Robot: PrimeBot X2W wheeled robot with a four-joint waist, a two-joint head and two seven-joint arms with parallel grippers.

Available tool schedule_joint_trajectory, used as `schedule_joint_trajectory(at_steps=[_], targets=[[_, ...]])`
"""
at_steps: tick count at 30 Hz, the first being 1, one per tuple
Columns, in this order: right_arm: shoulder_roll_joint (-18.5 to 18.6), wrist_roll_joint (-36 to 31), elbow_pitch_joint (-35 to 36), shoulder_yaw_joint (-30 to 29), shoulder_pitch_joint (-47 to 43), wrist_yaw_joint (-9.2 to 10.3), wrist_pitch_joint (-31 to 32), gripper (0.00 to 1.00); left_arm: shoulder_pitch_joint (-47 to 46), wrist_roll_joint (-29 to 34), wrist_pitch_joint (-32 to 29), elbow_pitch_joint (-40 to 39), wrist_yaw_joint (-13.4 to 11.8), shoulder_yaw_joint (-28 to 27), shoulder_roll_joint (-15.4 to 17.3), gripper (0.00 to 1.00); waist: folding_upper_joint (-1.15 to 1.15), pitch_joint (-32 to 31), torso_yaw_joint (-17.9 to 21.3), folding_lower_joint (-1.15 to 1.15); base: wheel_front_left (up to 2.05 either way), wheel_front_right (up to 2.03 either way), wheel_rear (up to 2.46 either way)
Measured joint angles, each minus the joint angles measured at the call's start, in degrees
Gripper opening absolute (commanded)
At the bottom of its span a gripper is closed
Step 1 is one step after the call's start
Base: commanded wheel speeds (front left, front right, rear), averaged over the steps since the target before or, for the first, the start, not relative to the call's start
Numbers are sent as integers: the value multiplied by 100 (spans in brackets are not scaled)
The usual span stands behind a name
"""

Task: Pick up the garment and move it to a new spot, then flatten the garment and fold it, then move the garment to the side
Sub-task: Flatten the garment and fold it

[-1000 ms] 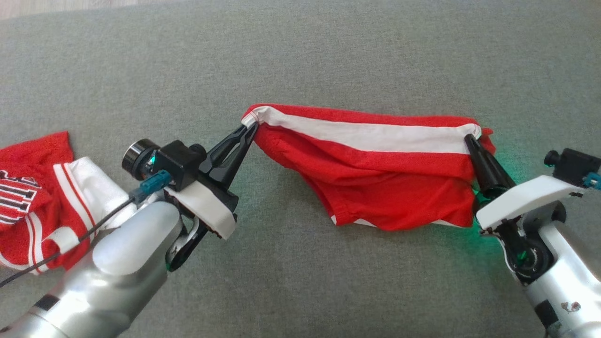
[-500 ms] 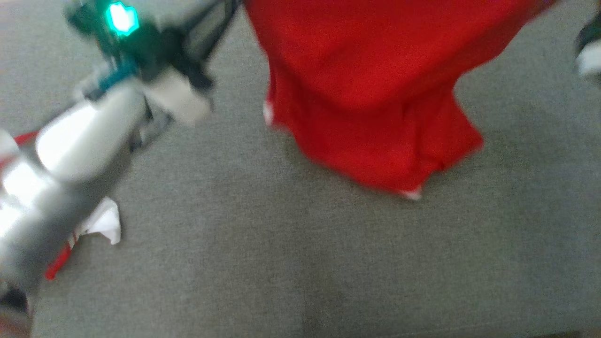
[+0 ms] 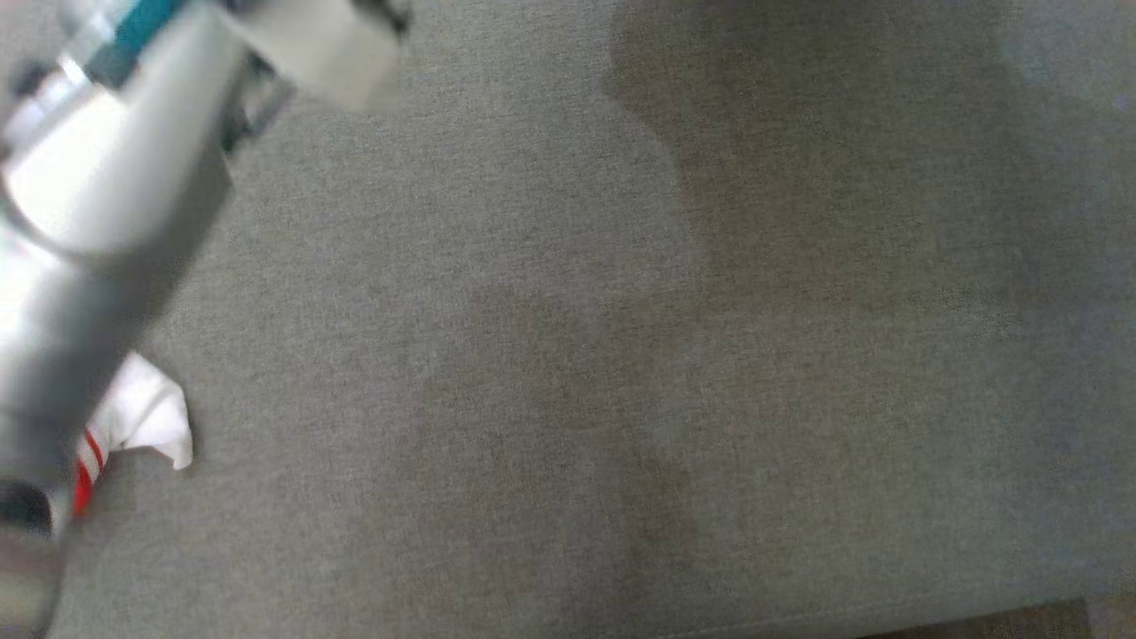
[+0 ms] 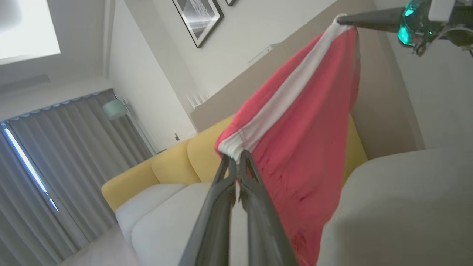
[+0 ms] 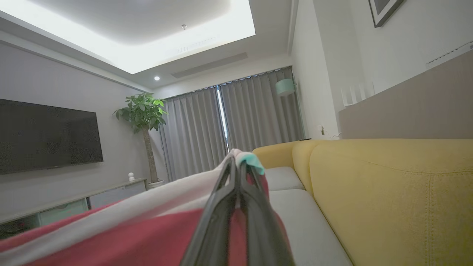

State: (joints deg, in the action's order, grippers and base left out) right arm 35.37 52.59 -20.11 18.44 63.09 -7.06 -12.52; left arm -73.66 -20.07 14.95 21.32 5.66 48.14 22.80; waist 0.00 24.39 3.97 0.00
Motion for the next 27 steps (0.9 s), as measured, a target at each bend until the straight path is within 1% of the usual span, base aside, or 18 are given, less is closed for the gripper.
schedule_joint_trajectory(at_steps=[2, 4, 8, 11, 13, 14, 17, 21, 24, 25, 27], targets=[[20, 37, 179, -67, -347, 0, -12, 0, 456, 47, 0, -82, 24, 11, 3, 0, 0, -14, 13, 0, 0, 0, 0], [19, 37, 297, -155, -929, -1, -12, 0, 1020, 47, 0, -175, 41, 48, 9, 0, 0, -55, 20, 0, 0, 0, 0], [-27, 22, 475, -509, -2583, -5, -11, 0, 2259, 34, -1, -349, 98, 281, -3, 0, 0, -200, 10, 0, 0, 0, 0], [-180, -34, 631, -761, -3882, -5, 16, 0, 3194, 34, -1, -396, 142, 577, -9, 0, 0, -352, 11, 1, 0, 0, 0], [-385, -36, 768, -943, -4640, -5, 132, 0, 3760, 33, -2, -385, 143, 732, -14, 0, 0, -465, 29, 1, 0, 0, 0], [-385, -36, 768, -943, -4640, -5, 132, 0, 3760, 33, -2, -385, 143, 732, -14, 0, 0, -465, 29, 1, 0, 0, 0], [-623, -201, 910, -1216, -5517, -5, 311, 0, 4404, -55, -2, -285, 143, 921, -40, 0, 0, -629, 72, 2, 0, 0, 0], [-879, -443, 1161, -1653, -6293, -5, 553, 0, 4855, -175, -83, -121, 143, 1160, -130, 0, 0, -818, 128, 2, 0, 0, 0], [-1091, -566, 1663, -2175, -6841, -5, 759, 0, 5087, -285, -296, -257, 129, 1254, -147, 0, 0, -921, 185, 2, 0, 0, 0], [-1141, -621, 1812, -2323, -6978, -7, 806, 0, 5131, -320, -344, -361, 83, 1259, -134, 0, 0, -939, 194, 1, 0, 0, 0], [-1226, -746, 2125, -2619, -7270, -7, 912, 0, 5214, -372, -450, -609, 78, 1272, -82, 0, 0, -966, 200, 1, 0, 0, 0]])
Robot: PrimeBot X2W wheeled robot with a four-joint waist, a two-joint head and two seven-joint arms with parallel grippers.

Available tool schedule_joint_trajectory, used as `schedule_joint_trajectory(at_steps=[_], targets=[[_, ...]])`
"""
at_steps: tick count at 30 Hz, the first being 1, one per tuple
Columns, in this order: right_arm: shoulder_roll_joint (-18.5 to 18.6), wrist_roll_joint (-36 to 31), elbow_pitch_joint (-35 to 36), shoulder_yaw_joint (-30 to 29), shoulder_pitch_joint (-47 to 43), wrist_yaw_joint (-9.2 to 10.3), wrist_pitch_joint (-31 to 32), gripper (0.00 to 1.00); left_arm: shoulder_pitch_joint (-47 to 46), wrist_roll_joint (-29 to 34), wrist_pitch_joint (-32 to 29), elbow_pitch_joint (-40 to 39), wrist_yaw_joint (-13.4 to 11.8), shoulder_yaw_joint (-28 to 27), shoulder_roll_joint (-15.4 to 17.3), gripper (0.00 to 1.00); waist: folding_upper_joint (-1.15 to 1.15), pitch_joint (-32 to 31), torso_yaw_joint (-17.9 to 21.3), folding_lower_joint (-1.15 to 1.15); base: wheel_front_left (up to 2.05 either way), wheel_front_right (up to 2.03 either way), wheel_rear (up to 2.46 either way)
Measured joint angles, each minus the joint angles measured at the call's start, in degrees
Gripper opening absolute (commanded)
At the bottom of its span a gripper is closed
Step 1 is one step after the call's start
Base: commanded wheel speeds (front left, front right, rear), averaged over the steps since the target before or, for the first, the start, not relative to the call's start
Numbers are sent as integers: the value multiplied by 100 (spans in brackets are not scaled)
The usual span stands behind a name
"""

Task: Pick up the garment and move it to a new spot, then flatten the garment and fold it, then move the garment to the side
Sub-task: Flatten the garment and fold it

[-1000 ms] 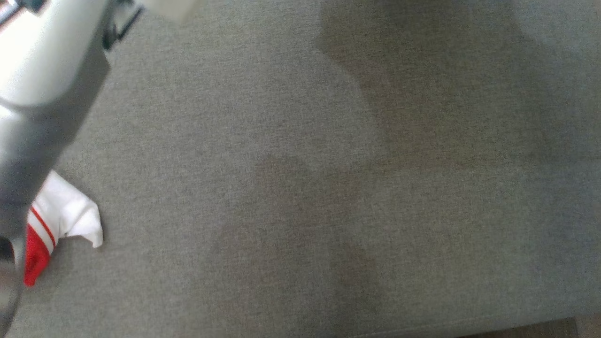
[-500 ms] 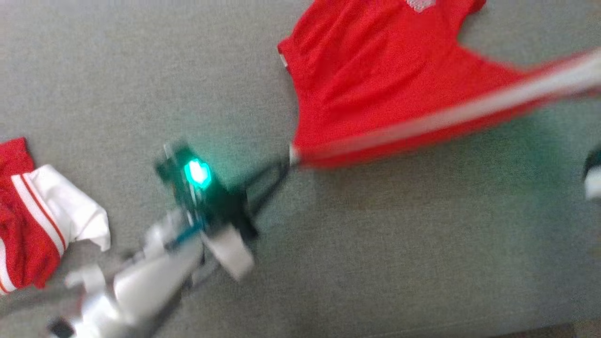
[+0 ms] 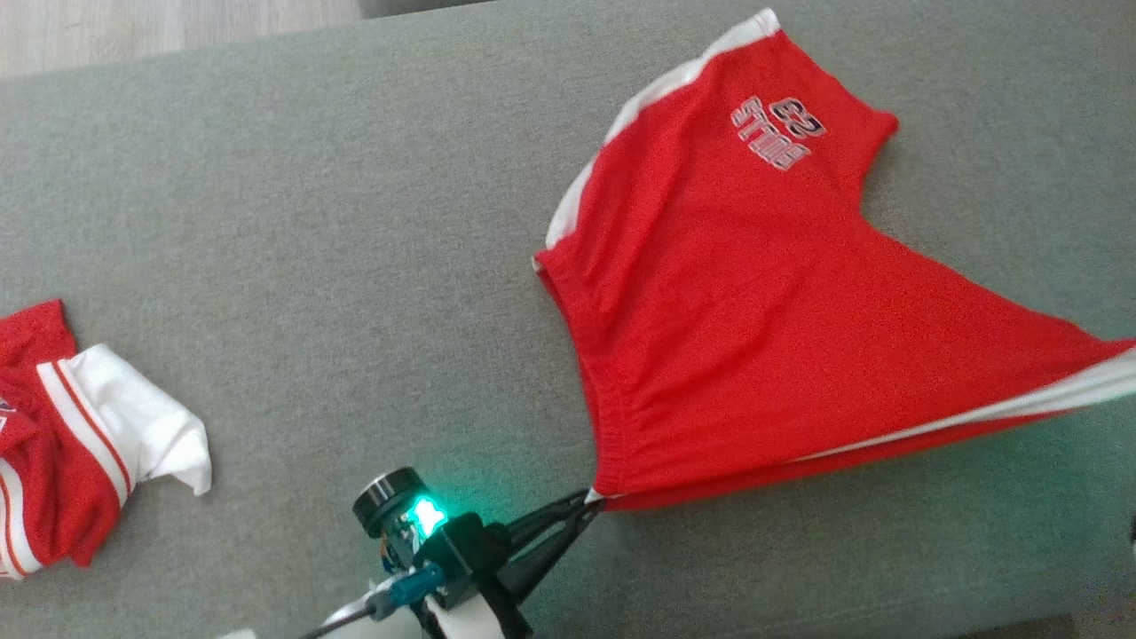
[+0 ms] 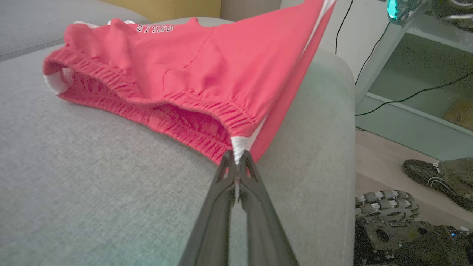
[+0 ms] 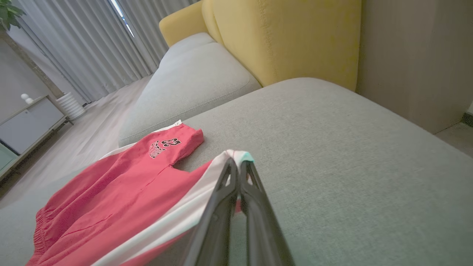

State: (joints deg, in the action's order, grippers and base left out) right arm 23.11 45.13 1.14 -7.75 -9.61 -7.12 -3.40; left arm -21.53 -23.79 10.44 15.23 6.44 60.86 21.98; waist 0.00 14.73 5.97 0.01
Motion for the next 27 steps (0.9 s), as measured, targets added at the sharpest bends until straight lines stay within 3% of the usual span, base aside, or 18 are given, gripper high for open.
schedule_joint_trajectory(at_steps=[5, 10, 15, 22, 27], targets=[[-292, -274, 654, -494, -221, 0, 372, 0, 163, -320, -92, -653, -100, -144, 142, 0, 0, -52, 6, 0, 0, 0, 0], [-434, -568, 722, -577, 421, 0, 791, 0, 128, -828, -292, -875, -97, -380, 100, 0, 0, -31, -80, 0, 0, 0, 0], [-443, -818, 380, -531, 1577, 0, 1090, 0, -336, -1316, -390, -887, -31, -583, -140, 0, 0, 182, -246, -1, 0, 0, 0], [-392, -1117, -487, -299, 3068, 1, 1396, 0, -1244, -1706, -431, -267, 66, -750, -509, 0, 0, 675, -635, -3, 0, 0, 0], [-252, -1222, -970, -144, 3672, 1, 1460, 0, -1552, -2038, -430, 57, 73, -749, -733, 0, 0, 923, -879, -3, 0, 0, 0]])
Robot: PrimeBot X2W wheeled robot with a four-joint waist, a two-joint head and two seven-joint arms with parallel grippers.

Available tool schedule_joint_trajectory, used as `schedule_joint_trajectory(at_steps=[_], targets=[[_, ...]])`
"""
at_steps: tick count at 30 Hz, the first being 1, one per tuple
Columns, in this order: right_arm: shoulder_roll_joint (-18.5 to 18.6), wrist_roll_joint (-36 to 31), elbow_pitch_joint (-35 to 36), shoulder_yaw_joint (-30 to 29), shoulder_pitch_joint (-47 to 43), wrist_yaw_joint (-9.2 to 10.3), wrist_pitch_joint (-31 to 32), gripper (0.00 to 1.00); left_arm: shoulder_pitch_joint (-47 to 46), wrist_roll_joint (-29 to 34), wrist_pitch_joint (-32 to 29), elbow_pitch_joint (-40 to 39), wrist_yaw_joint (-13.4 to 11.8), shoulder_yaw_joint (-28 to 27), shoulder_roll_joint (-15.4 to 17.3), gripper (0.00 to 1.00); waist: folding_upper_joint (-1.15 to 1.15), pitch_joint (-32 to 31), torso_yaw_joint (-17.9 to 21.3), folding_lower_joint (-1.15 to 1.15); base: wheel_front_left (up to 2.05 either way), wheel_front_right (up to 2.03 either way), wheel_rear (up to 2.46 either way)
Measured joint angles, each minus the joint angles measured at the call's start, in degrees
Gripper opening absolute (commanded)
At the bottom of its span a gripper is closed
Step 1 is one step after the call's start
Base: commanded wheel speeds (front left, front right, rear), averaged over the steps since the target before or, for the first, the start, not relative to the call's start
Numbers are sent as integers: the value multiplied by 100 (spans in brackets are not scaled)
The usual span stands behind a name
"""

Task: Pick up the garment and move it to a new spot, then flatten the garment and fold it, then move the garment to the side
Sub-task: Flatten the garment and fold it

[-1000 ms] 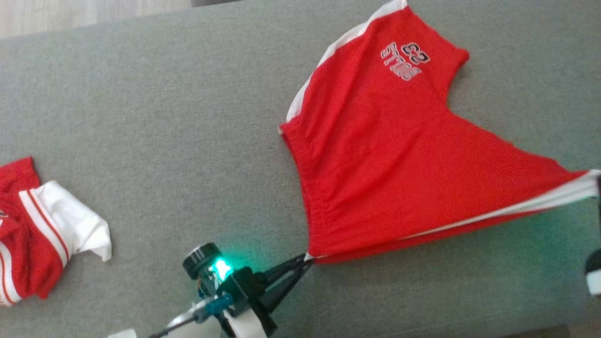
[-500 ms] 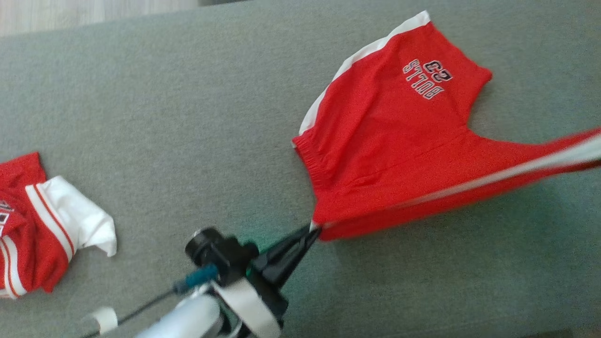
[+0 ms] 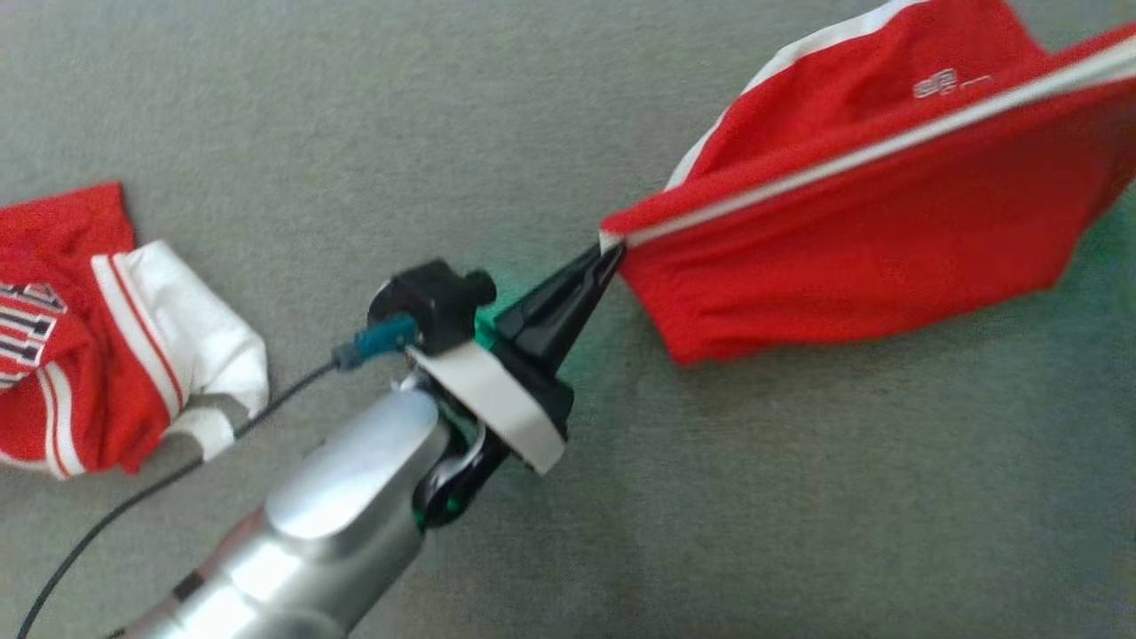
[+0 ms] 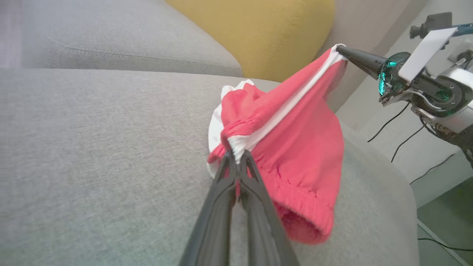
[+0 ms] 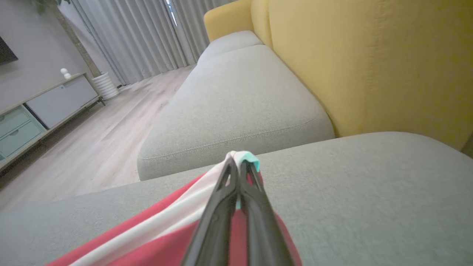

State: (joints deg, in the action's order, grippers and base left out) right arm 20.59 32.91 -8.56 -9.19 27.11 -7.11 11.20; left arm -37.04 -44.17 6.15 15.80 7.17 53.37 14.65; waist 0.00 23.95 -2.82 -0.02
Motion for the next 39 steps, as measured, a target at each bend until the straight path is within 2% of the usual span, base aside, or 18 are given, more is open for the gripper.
schedule_joint_trajectory(at_steps=[9, 13, 14, 15, 16, 17, 23, 27, 31, 34, 36, 39], targets=[[67, -307, -1249, 531, 1131, 0, 89, 0, -732, -658, -2, 453, 41, 267, -108, 0, 0, 460, -352, 0, 0, 0, 0], [77, -494, -1823, 768, 1574, 0, -64, 0, -836, -724, 183, 559, 41, 478, -108, 0, 0, 557, -442, 1, 0, 0, 0], [77, -517, -1958, 813, 1663, 0, -112, 5, -890, -756, 225, 589, 41, 519, -111, 0, 0, 575, -462, 2, 0, 0, 0], [77, -517, -2082, 857, 1743, 0, -160, 29, -950, -787, 259, 627, 41, 571, -123, 28, 0, 590, -482, 1, 0, 0, 0], [69, -513, -2194, 906, 1817, 0, -211, 47, -1005, -814, 286, 667, 41, 605, -142, 69, 0, 601, -498, 1, 0, 0, 0], [63, -495, -2284, 954, 1870, 0, -254, 100, -1049, -838, 331, 706, 41, 630, -166, 100, 0, 608, -512, 1, 0, 0, 0], [125, -198, -2406, 1369, 1908, 0, -800, 100, -1057, -870, 721, 1021, 15, 515, -285, 100, 0, 523, -530, 2, 0, 0, 0], [299, 48, -2232, 1607, 1553, 0, -1099, 100, -726, -704, 823, 1043, -348, -53, -411, 100, 0, 390, -512, 2, 0, 0, 0], [521, 147, -2141, 1644, 883, 0, -1279, 100, 22, 157, 831, 389, -828, -1129, -648, 100, 0, 325, -555, 2, 0, 0, 0], [690, 146, -2199, 1427, 599, 0, -1330, 100, 669, 943, 832, -194, -1138, -1851, -889, 100, 0, 313, -652, 3, 0, 0, 0], [824, 130, -2317, 1271, 581, 0, -1329, 100, 1080, 1393, 839, -543, -1204, -2157, -1013, 100, 0, 319, -737, 2, 0, 0, 0], [950, 81, -2476, 1110, 589, 0, -1326, 100, 1432, 1744, 849, -867, -1261, -2397, -1123, 100, 0, 329, -836, 2, 0, 0, 0]])
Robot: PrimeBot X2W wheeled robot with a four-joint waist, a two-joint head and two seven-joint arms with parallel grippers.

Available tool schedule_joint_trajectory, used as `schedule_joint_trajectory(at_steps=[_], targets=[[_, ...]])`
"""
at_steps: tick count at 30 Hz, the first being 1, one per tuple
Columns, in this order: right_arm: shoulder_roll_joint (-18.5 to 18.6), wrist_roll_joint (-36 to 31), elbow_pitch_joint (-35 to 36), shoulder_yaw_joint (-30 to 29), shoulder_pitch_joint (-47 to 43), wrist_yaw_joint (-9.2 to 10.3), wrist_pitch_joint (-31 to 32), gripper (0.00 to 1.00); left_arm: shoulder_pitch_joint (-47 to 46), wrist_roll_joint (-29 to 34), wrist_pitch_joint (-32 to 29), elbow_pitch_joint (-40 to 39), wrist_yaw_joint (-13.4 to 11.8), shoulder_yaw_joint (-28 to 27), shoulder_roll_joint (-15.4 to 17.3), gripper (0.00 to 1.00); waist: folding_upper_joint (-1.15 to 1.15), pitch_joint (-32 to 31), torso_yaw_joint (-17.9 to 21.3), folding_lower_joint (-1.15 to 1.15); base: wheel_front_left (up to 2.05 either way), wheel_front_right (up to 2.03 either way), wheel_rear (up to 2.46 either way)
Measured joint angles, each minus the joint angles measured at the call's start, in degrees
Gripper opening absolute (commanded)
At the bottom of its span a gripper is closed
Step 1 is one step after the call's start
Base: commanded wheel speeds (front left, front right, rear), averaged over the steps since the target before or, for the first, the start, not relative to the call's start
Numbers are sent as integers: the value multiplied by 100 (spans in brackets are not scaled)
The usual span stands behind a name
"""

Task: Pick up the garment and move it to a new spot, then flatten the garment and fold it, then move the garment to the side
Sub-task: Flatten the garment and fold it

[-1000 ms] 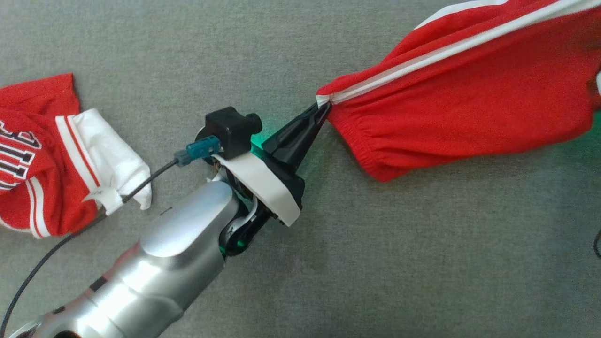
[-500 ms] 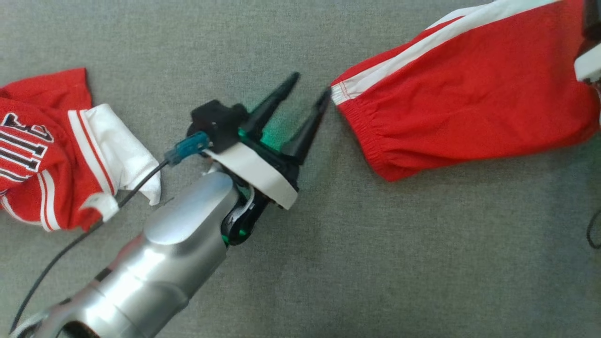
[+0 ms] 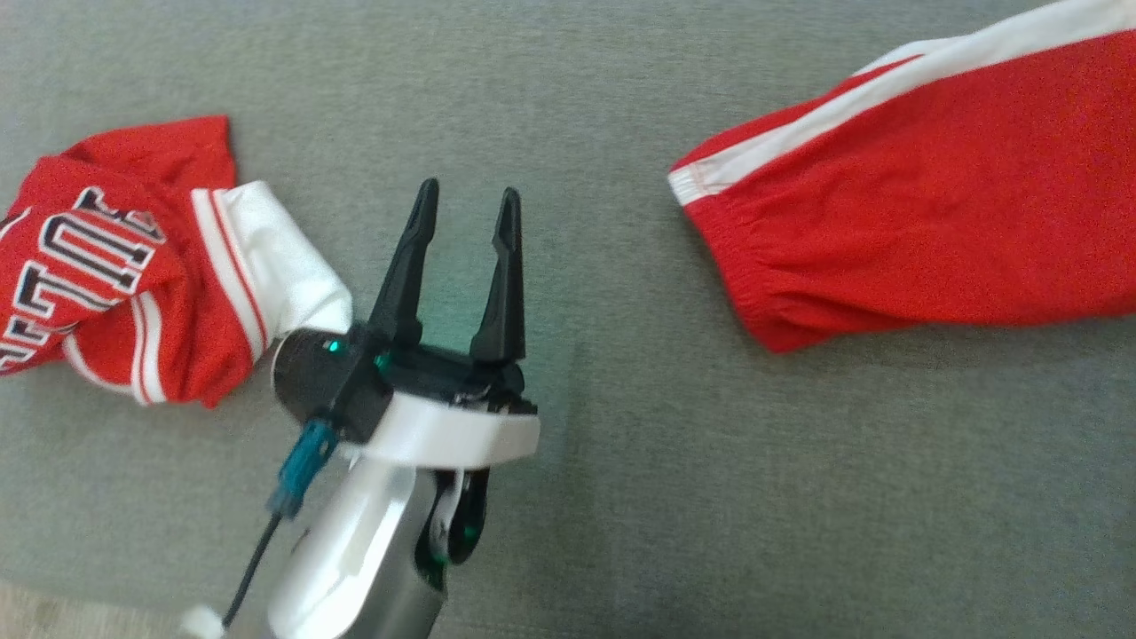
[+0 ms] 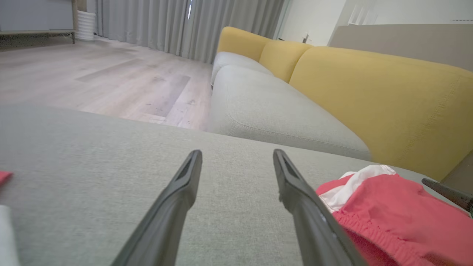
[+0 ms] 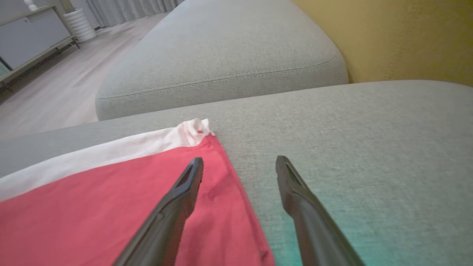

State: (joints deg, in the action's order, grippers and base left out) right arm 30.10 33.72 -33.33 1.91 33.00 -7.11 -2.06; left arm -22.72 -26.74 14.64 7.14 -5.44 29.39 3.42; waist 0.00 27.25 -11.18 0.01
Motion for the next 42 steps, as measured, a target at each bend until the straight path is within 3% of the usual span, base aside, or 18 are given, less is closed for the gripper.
schedule_joint_trajectory(at_steps=[5, 9, 10, 11, 12, 22, 32, 39, 42], targets=[[190, -27, -545, -220, 62, 0, 166, 100, 519, 526, 7, -601, -12, -196, -58, 100, 0, 28, -282, 0, 0, 0, 0], [259, 82, -771, -213, 177, 0, 335, 100, 762, 502, 7, -893, -121, -111, -64, 100, 0, 22, -465, 0, 0, 0, 0], [261, 140, -810, -186, 233, 0, 402, 95, 800, 503, 8, -918, -149, -89, -64, 100, 0, 10, -488, 0, 0, 0, 0], [255, 181, -832, -127, 279, 0, 450, 42, 818, 505, 7, -920, -169, -66, -63, 100, 0, -4, -499, 0, 0, 0, 0], [254, 221, -837, -67, 287, 0, 493, 2, 818, 516, 7, -920, -174, -49, -63, 100, 0, -19, -501, 0, 0, 0, 0], [87, 411, -996, 163, 244, 0, 216, 0, 820, 706, 7, -887, -261, -123, -64, 100, 0, -279, -133, -1, 0, 0, 0], [360, 168, -1366, 227, 1, 0, -380, 0, 1029, 747, 7, -605, -140, -178, -62, 100, 0, -860, 431, 0, 0, 0, 0], [255, -2, -959, 497, 92, 0, -650, 0, 1178, 764, 7, -427, -53, -186, -59, 100, 0, -1144, 568, 0, 0, 0, 0], [5, -79, -482, 721, 248, 0, -619, 0, 1282, 762, 7, -356, -33, -182, -58, 100, 0, -1292, 599, 0, 0, 0, 0]])
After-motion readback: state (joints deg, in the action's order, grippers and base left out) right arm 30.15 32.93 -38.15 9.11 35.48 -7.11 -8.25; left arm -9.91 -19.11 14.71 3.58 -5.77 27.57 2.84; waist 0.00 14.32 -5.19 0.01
